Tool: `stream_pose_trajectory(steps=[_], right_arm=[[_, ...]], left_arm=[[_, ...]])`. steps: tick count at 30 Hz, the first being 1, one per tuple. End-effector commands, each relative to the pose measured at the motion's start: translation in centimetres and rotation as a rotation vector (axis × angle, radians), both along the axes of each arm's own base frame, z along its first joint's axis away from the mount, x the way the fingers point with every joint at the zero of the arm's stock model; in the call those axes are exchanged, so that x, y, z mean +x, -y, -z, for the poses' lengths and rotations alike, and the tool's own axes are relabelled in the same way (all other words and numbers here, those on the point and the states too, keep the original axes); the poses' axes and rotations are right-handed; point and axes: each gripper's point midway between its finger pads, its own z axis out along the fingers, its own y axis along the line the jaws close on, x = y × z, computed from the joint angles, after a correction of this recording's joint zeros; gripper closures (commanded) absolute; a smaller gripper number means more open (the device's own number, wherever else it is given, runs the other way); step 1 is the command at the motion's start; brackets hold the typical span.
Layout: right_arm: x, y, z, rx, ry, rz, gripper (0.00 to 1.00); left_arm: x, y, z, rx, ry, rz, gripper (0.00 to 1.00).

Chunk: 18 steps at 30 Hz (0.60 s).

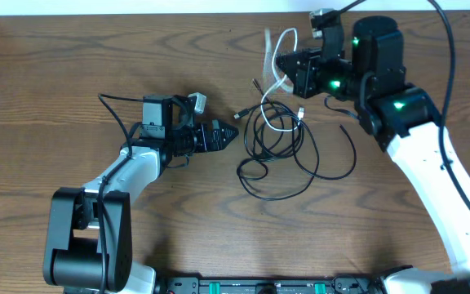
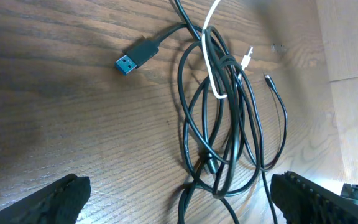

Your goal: Untangle cables

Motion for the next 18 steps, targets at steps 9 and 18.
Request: stream_pose_trajectory(steps=[9, 18], right_arm=[[1.8, 18.6, 8.6, -0.783, -0.144, 0.829, 0.99], [8.7, 21.9, 12.9, -0.726, -0.122, 0.826, 0.99]], left_arm=[[0.2, 0.0, -0.4, 0.003, 0.020, 0.009, 0.01], [0.2, 0.0, -0.4, 0.003, 0.020, 0.009, 0.01]])
